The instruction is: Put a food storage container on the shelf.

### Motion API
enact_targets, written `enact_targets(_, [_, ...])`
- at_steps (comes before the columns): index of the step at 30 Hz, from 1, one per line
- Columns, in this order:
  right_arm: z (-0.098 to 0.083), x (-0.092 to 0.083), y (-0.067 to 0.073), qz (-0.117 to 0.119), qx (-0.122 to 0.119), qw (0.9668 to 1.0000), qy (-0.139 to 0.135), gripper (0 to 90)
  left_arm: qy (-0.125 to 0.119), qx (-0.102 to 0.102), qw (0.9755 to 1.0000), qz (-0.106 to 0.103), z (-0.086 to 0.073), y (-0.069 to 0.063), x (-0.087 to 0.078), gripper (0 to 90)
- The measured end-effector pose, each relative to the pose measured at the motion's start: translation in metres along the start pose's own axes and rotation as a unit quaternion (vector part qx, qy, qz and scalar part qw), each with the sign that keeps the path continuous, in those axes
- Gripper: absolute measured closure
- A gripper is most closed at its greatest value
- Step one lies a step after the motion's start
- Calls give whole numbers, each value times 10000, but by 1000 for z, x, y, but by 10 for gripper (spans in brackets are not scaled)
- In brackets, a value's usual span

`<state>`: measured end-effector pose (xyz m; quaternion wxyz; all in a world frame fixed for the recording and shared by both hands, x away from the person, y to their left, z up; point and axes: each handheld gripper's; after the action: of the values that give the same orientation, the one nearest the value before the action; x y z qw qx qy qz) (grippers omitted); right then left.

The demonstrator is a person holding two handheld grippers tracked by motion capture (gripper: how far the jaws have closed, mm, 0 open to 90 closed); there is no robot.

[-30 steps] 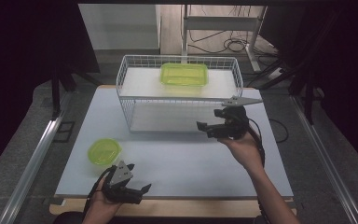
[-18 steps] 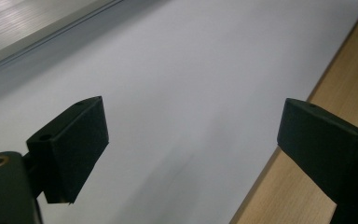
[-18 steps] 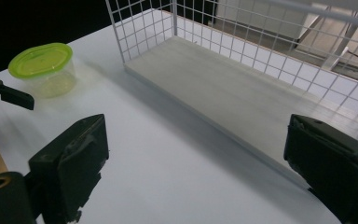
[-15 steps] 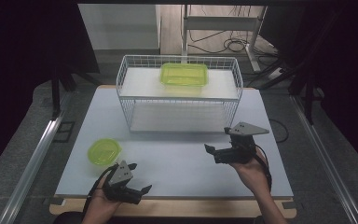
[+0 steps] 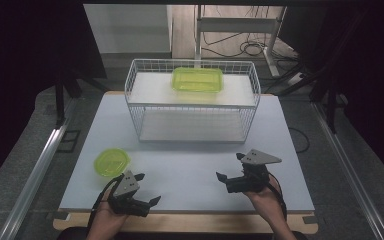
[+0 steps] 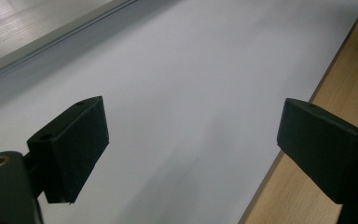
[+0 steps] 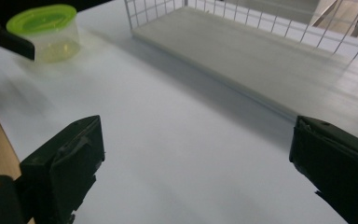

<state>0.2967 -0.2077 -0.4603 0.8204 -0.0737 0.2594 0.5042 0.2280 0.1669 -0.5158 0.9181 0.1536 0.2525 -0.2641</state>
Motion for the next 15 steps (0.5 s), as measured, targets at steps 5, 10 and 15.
enact_targets(5, [-14, 7, 5, 52, -11, 9996, 293, 38, -69, 87, 9999, 20, 0, -1, 0, 88])
enact_targets(10, [-28, 11, 3, 63, -47, 9987, 497, 38, -30, 339, 9994, 68, 0, -6, 1, 87])
enact_targets(15, [-36, 16, -2, 121, 35, 9977, 664, 38, 21, 401, 9992, 58, -1, -8, 2, 87])
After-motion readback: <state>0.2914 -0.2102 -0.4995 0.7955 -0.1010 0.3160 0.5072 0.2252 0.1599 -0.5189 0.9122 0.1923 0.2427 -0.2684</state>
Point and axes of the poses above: each handheld gripper's, and its own axes: x roughly forward along the jaws, z roughly out of its top, y roughly to its left, and after that the axes turned 15 degrees about z, right-handed
